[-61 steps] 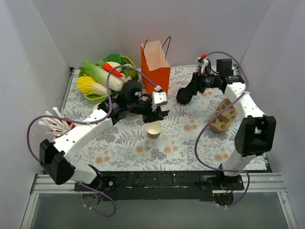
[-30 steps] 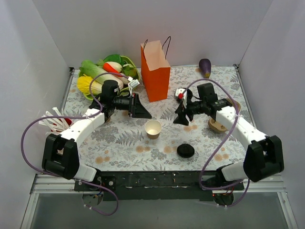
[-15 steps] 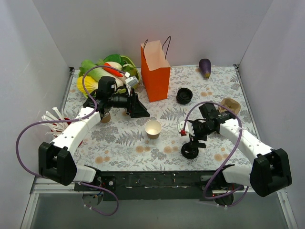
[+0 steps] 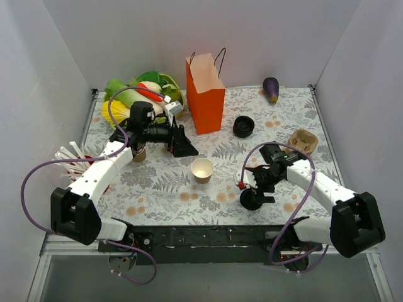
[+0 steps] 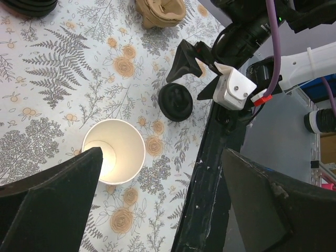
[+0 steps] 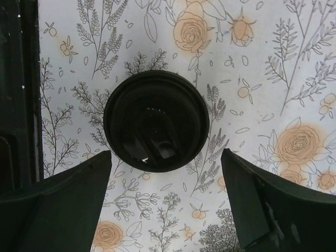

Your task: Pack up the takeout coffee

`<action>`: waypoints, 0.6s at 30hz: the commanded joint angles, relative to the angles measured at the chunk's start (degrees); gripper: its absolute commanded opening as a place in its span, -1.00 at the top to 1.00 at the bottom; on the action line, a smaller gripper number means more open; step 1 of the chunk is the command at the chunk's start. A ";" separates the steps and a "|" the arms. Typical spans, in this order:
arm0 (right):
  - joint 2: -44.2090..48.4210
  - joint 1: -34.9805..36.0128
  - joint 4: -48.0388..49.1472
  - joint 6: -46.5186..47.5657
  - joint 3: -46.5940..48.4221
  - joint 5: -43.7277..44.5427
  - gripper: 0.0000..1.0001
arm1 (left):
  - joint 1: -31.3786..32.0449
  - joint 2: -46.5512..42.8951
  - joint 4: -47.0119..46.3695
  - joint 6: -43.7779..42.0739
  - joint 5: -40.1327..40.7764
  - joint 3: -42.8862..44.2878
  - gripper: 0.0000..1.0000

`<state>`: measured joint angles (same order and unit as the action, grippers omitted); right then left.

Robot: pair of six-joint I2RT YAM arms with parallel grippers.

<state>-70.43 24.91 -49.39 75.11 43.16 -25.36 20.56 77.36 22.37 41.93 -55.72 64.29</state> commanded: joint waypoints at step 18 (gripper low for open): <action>-1.73 6.65 6.84 1.44 -5.19 3.92 -0.63 | 0.01 -2.39 0.83 -1.85 2.73 1.10 -0.96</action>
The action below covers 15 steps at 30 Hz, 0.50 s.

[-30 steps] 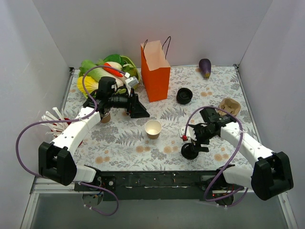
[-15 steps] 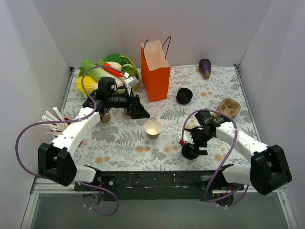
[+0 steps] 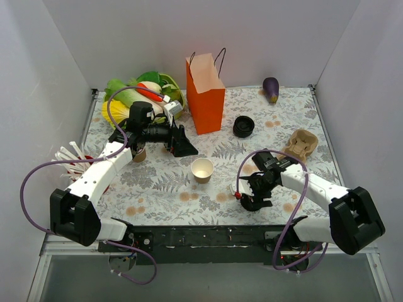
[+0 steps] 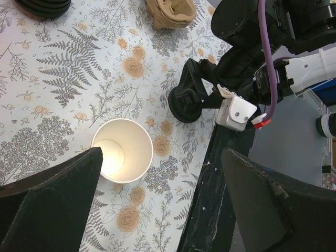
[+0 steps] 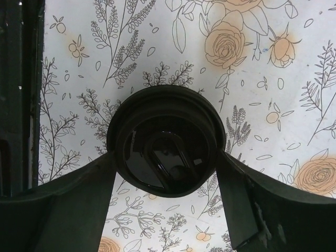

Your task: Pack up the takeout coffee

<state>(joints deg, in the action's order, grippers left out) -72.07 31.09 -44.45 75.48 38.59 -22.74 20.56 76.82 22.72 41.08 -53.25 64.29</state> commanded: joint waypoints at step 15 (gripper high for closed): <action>1.61 0.90 -2.57 -4.54 16.85 -8.18 -0.27 | -0.43 -3.16 4.08 3.03 10.97 -2.32 -0.96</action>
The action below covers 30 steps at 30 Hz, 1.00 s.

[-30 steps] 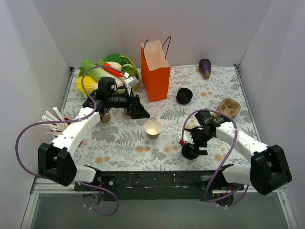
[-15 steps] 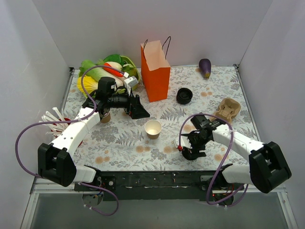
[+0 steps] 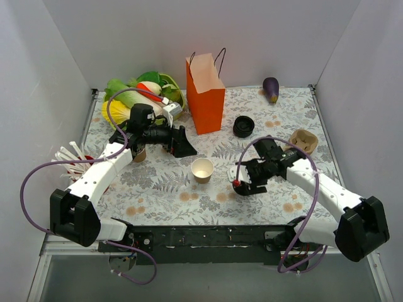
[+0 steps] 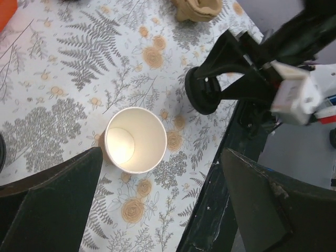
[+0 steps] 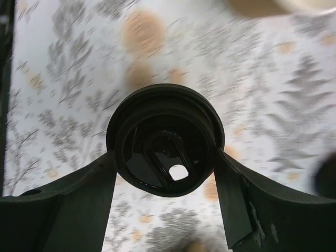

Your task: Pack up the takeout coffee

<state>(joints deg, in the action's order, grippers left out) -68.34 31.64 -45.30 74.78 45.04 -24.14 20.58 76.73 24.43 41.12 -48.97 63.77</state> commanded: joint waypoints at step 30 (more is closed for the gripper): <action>-39.42 15.29 -17.45 -9.13 54.45 -0.12 -0.23 | -11.44 -10.28 4.14 16.88 10.21 -9.71 -0.96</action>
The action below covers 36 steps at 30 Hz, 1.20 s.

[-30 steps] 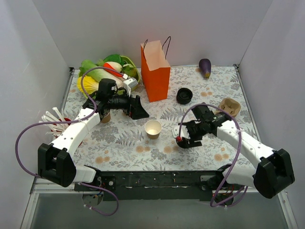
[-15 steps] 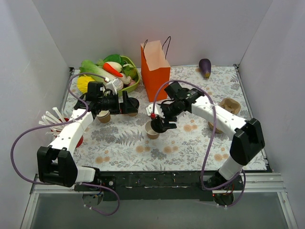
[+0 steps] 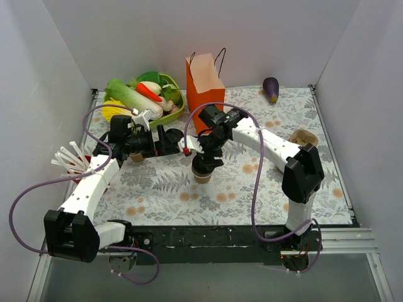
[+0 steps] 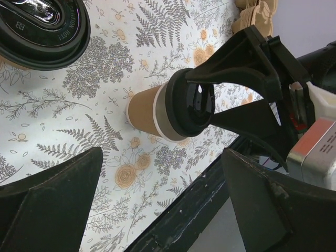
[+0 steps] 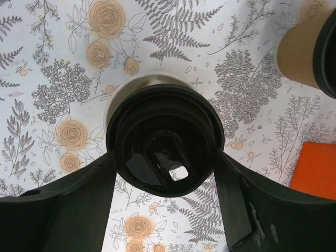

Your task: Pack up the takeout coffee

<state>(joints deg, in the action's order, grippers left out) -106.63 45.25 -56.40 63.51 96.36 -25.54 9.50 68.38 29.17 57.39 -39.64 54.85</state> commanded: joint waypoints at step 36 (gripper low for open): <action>-2.97 3.35 -3.19 1.97 3.40 3.92 -0.22 | -1.32 -1.23 -2.63 2.12 -0.09 -3.17 -0.96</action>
<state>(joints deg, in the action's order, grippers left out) -109.06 48.18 -59.94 65.56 97.73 -21.43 8.69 68.12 27.77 59.44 -38.96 52.84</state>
